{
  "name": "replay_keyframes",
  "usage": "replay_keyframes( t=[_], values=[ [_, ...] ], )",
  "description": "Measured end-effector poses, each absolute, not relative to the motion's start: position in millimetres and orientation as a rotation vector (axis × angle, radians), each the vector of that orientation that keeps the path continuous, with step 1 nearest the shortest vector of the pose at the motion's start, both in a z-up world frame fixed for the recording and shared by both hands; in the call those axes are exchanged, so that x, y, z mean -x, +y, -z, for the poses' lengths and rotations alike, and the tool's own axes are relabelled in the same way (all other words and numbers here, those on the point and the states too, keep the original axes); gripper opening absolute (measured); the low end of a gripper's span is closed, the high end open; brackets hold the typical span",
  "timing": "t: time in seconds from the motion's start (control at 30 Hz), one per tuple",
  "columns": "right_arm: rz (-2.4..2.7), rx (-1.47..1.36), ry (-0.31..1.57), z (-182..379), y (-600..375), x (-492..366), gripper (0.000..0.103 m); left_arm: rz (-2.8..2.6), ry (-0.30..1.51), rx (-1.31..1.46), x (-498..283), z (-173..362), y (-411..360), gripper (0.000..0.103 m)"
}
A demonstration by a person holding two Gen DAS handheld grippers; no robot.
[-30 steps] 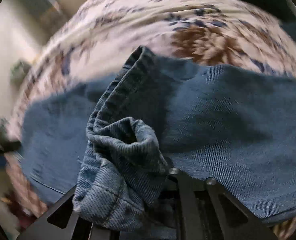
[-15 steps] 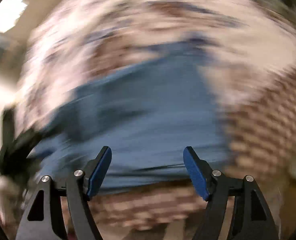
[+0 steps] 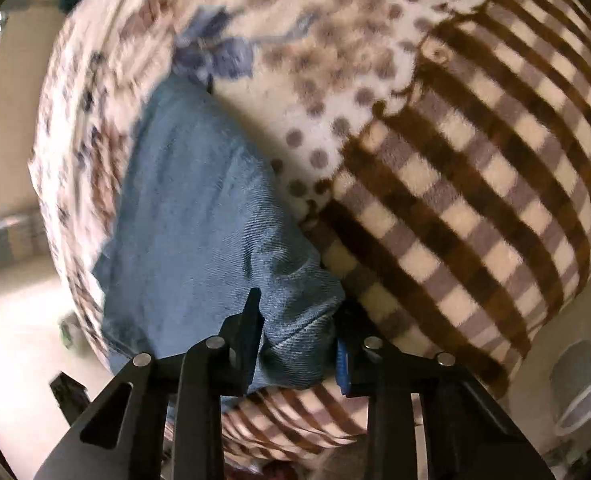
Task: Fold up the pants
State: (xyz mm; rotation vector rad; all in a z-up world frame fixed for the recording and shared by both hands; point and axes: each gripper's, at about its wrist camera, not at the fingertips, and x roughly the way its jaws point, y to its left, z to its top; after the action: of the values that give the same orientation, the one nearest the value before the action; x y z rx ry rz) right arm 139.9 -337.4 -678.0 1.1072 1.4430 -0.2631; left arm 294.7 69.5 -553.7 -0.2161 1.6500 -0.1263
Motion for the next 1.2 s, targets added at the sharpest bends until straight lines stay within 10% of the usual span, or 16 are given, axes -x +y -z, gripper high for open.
replay_keyframes(
  t=[0.2, 0.3, 0.63, 1.0, 1.1, 1.2],
  values=[
    [0.161, -0.831, 1.685, 669, -327, -158, 0.071, 0.091, 1.552, 0.180, -295, 496, 65, 0.033],
    [0.148, -0.765, 1.684, 654, -323, -161, 0.071, 0.141, 1.487, 0.151, -305, 488, 39, 0.048],
    [0.268, -0.962, 1.626, 683, -334, -160, 0.072, 0.171, 1.600, -0.070, -297, 570, 27, 0.049],
    [0.259, -0.801, 1.682, 654, -346, -158, 0.074, 0.098, 1.485, 0.354, -278, 536, 114, 0.053],
    [0.270, -0.645, 1.643, 617, -333, -166, 0.074, 0.020, 1.391, 0.587, -258, 525, 170, 0.088],
    [0.262, -0.557, 1.603, 585, -311, -178, 0.074, -0.120, 1.273, 0.812, -223, 520, 237, 0.093]
  ],
)
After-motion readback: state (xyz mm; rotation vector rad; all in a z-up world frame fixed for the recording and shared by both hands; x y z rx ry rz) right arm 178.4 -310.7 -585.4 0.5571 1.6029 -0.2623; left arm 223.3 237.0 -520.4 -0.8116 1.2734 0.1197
